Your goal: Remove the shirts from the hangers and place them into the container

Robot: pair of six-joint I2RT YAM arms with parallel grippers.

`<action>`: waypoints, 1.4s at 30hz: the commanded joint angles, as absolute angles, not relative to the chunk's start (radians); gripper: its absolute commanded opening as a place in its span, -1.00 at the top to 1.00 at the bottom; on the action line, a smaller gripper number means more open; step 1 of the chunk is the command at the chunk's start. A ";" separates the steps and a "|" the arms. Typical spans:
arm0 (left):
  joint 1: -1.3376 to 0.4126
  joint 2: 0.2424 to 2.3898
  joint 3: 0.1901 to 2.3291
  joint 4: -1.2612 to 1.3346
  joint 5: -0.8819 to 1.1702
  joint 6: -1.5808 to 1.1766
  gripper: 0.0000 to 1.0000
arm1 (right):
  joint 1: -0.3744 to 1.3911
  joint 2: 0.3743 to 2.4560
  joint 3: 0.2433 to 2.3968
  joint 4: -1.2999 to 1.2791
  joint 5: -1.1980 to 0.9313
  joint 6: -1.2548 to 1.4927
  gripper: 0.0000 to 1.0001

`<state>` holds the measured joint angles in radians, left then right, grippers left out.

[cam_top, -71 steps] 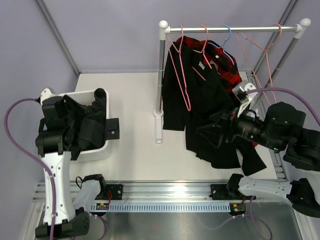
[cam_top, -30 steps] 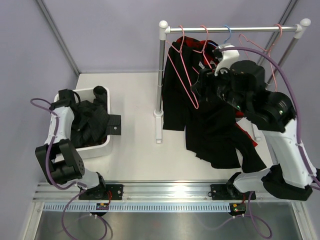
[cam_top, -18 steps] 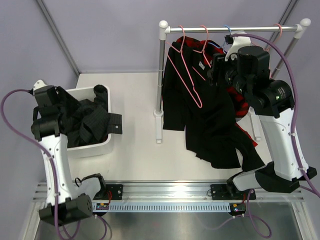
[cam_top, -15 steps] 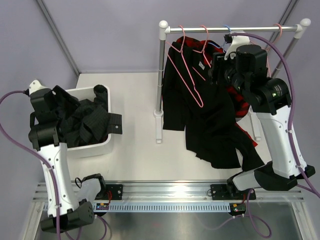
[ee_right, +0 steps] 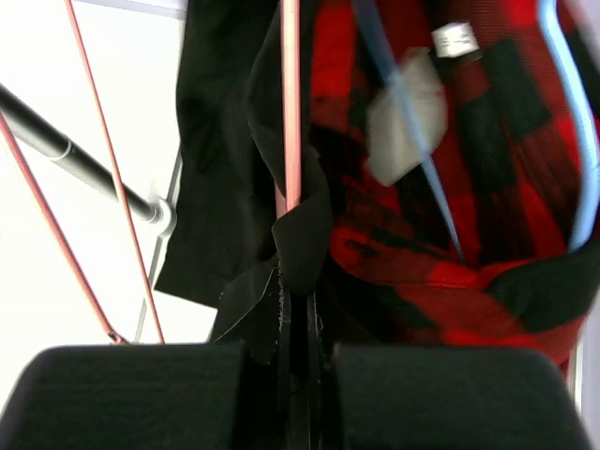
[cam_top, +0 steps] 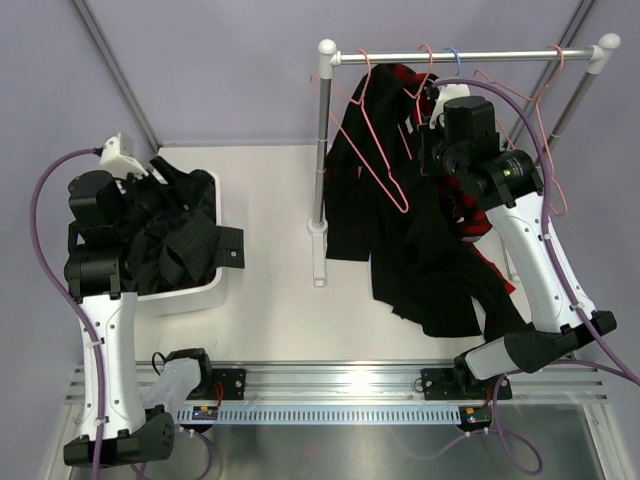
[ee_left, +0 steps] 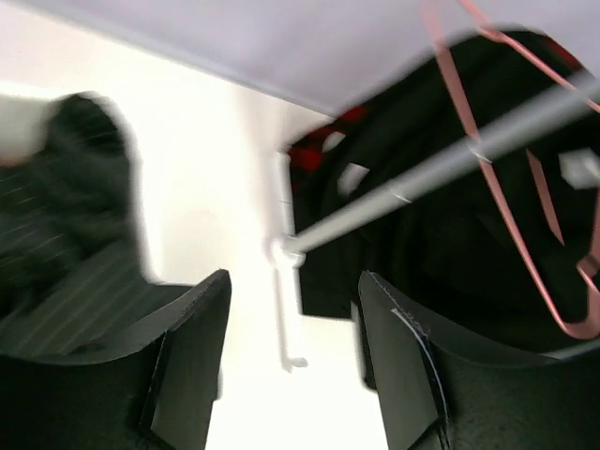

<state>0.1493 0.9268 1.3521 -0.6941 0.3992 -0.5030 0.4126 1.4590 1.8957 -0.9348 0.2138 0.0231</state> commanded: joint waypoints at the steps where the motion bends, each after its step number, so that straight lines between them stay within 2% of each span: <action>1: 0.054 0.940 1.380 -0.557 0.597 -0.434 -0.20 | 0.403 1.462 1.940 -0.839 0.192 0.006 1.00; 8: -0.245 1.026 1.512 -0.649 0.438 -0.319 -0.34 | 0.403 1.417 2.091 -0.945 0.104 0.044 1.00; 14: -0.500 1.164 1.690 -0.673 0.254 -0.293 -0.35 | 0.403 1.341 2.134 -1.086 -0.003 0.121 1.00; 18: -0.673 1.325 1.929 -0.735 0.147 -0.255 -0.38 | 0.408 1.231 1.949 -1.128 -0.078 0.193 1.00; 20: -0.753 1.380 1.980 -0.719 0.123 -0.232 -0.40 | 0.410 1.148 1.884 -1.138 -0.098 0.201 1.00; 28: -0.893 1.666 2.210 -0.695 0.045 -0.187 -0.44 | 0.410 0.991 1.752 -1.238 -0.304 0.216 1.00; 36: -0.980 1.715 2.210 -0.618 0.052 -0.167 -0.56 | 0.410 0.956 1.704 -1.253 -0.371 0.212 1.00; 42: -1.037 1.675 2.209 -0.661 -0.033 -0.158 -0.63 | 0.410 0.950 1.660 -1.227 -0.328 0.216 1.00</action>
